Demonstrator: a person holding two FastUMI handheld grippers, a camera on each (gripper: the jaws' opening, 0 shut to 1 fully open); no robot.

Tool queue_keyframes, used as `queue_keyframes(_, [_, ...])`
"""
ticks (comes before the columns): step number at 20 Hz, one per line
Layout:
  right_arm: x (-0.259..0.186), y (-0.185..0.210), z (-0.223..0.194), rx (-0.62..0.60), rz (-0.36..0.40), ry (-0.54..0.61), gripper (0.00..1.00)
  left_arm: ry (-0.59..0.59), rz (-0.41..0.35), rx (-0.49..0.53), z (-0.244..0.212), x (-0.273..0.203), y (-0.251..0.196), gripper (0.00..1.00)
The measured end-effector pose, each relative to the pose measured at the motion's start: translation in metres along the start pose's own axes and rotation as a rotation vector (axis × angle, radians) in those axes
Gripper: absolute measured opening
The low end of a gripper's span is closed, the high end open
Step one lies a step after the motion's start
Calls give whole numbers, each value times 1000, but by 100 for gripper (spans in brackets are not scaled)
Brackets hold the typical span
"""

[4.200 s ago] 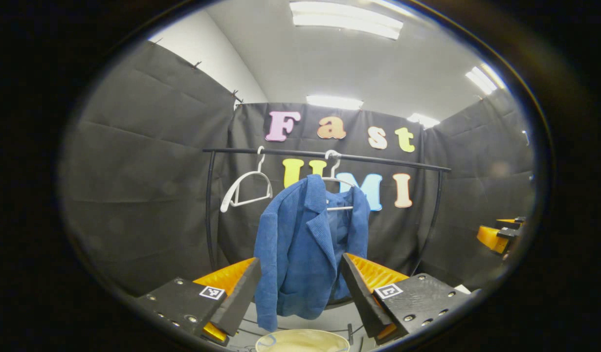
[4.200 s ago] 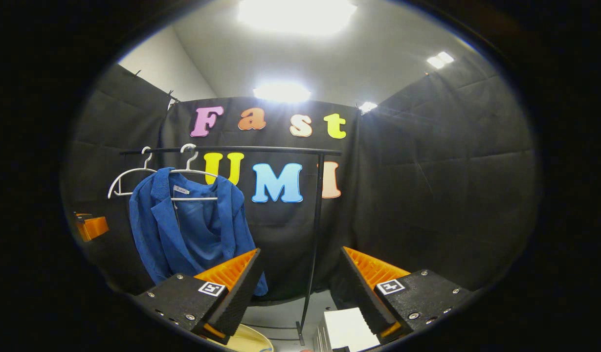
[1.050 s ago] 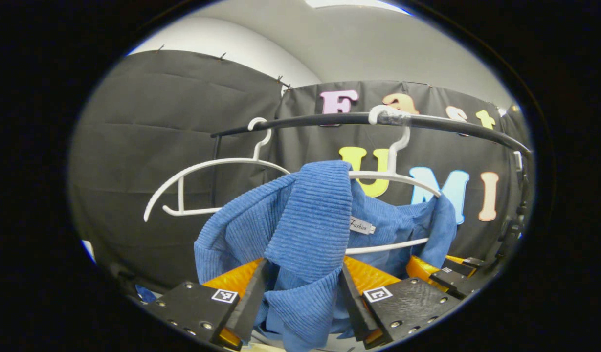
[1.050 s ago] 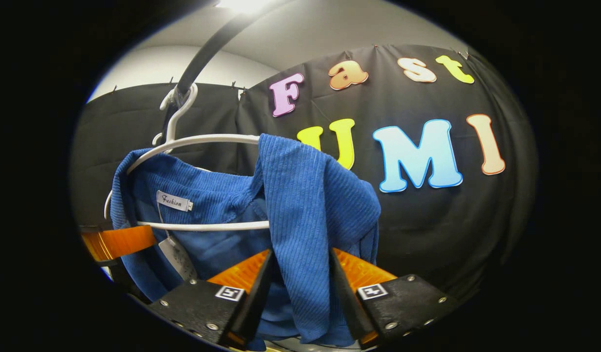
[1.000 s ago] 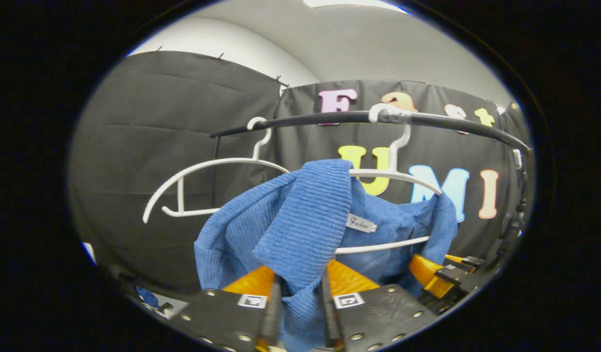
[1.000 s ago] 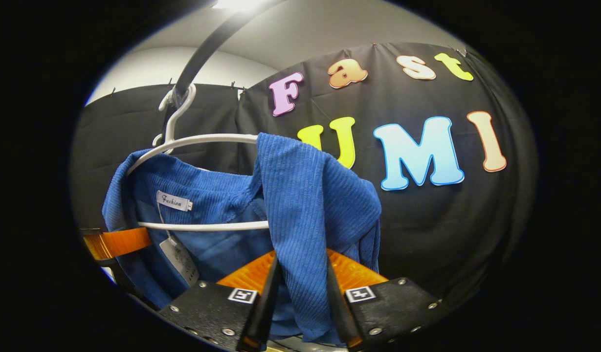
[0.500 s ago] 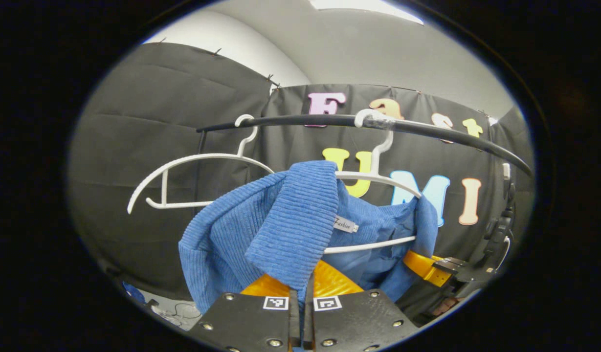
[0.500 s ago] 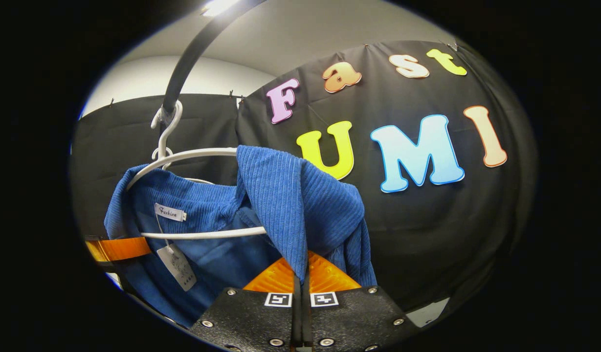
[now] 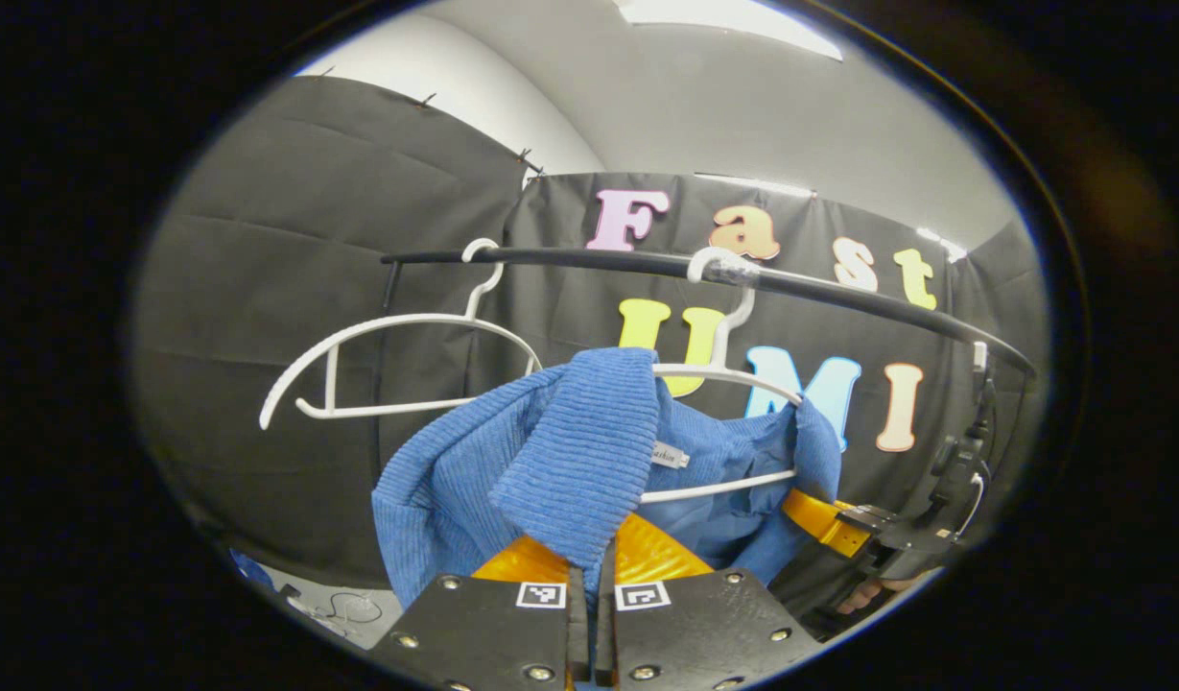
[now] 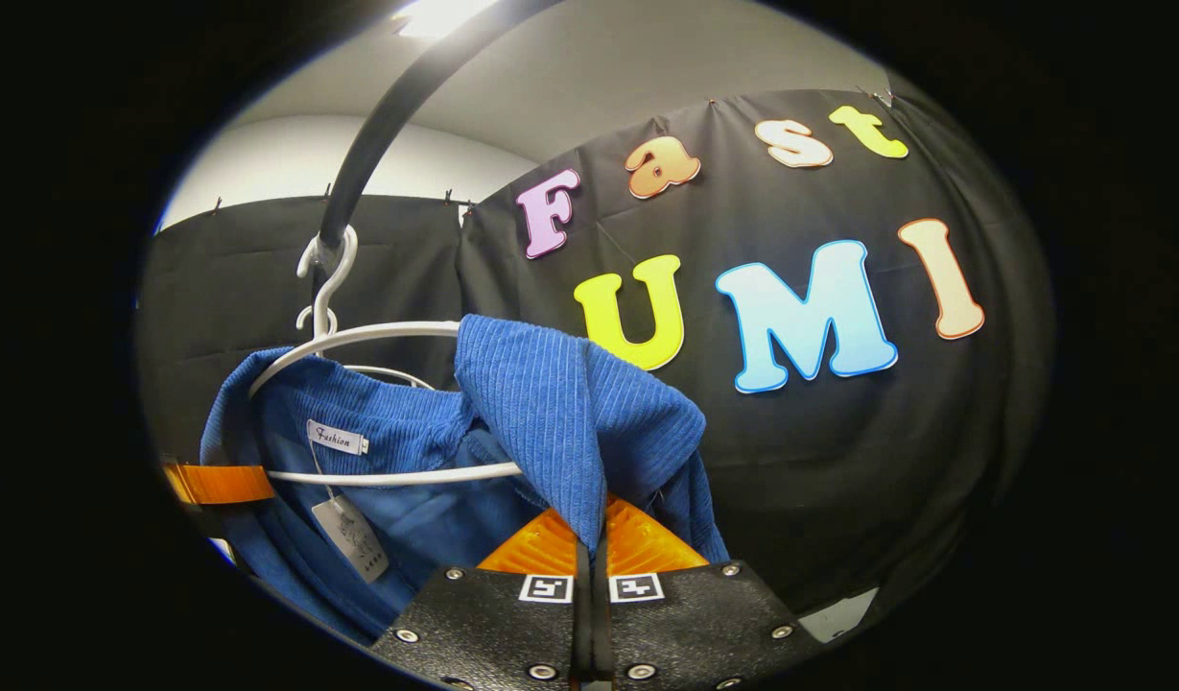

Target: Grasp the clothes on the hanger with both hands and then place them into the laundry hamper below.

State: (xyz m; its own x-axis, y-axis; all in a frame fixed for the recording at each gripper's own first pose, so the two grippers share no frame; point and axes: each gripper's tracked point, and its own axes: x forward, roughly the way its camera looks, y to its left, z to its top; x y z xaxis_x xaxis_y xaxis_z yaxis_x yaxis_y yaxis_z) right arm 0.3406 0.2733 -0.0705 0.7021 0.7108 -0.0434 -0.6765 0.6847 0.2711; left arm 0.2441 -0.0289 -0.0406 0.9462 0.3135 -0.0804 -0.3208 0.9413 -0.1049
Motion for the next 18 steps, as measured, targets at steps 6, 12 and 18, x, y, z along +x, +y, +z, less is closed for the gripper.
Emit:
queue_keyframes(6, [6, -22, 10, 19, -55, -25, 0, -53, 43, 11, 28, -14, 31, 4])
queue_keyframes(12, [16, -31, 20, 20, -99, -59, 0, -112, 94, 58, 66, -21, 64, 5])
queue_keyframes(18, [17, -39, 24, 28, -126, -120, 0, -102, 108, 96, 83, -19, 91, 5])
